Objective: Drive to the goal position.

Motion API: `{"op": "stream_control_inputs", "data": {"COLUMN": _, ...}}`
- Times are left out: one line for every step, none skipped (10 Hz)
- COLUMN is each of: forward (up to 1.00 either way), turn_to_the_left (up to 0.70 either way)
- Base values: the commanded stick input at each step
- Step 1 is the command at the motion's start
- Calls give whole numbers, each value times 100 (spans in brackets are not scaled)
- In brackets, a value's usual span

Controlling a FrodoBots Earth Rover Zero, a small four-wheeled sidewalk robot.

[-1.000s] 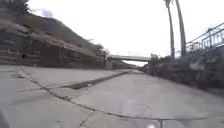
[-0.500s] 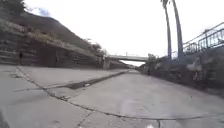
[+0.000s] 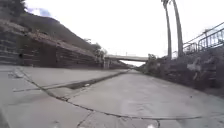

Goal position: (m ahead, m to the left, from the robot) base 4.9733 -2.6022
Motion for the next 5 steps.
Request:
{"op": "stream_control_inputs", "data": {"forward": 0, "turn_to_the_left": -45}}
{"op": "stream_control_inputs", "data": {"forward": 0, "turn_to_the_left": -45}}
{"op": "stream_control_inputs", "data": {"forward": 0, "turn_to_the_left": -38}}
{"op": "stream_control_inputs", "data": {"forward": 0, "turn_to_the_left": -15}}
{"op": "stream_control_inputs", "data": {"forward": 0, "turn_to_the_left": -8}}
